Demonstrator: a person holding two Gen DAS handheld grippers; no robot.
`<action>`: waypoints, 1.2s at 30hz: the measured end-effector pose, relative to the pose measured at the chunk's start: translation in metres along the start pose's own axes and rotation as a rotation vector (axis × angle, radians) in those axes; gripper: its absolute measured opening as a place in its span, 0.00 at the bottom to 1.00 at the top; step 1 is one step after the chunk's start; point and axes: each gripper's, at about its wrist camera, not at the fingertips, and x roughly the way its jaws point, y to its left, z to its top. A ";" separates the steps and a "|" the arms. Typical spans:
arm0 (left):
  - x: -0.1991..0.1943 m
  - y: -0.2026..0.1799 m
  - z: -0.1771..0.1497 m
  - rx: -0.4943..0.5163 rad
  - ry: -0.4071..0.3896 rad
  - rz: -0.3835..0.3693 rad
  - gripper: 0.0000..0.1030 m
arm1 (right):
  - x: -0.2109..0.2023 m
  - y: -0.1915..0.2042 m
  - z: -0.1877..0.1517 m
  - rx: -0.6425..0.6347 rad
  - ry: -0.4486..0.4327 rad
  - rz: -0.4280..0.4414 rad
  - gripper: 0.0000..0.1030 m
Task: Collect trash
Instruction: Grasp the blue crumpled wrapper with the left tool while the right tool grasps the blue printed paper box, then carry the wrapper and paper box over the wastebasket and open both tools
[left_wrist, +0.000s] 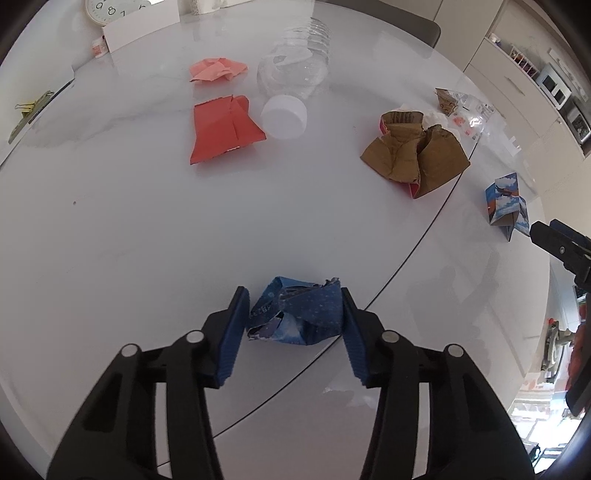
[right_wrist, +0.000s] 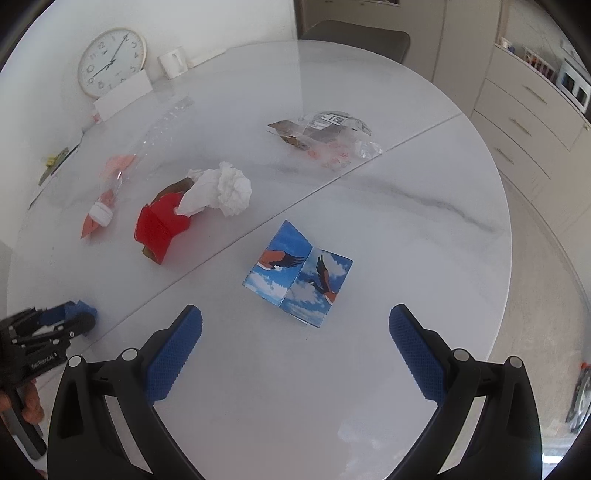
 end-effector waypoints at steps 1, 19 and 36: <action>0.000 -0.001 0.000 0.012 -0.004 0.002 0.40 | 0.003 0.000 0.000 -0.044 0.002 0.004 0.98; -0.008 -0.055 0.016 0.156 -0.015 -0.134 0.29 | 0.043 0.007 0.023 -0.428 0.074 0.131 0.63; -0.089 -0.072 -0.050 0.206 -0.035 -0.226 0.29 | -0.080 0.007 -0.070 -0.188 -0.020 0.190 0.60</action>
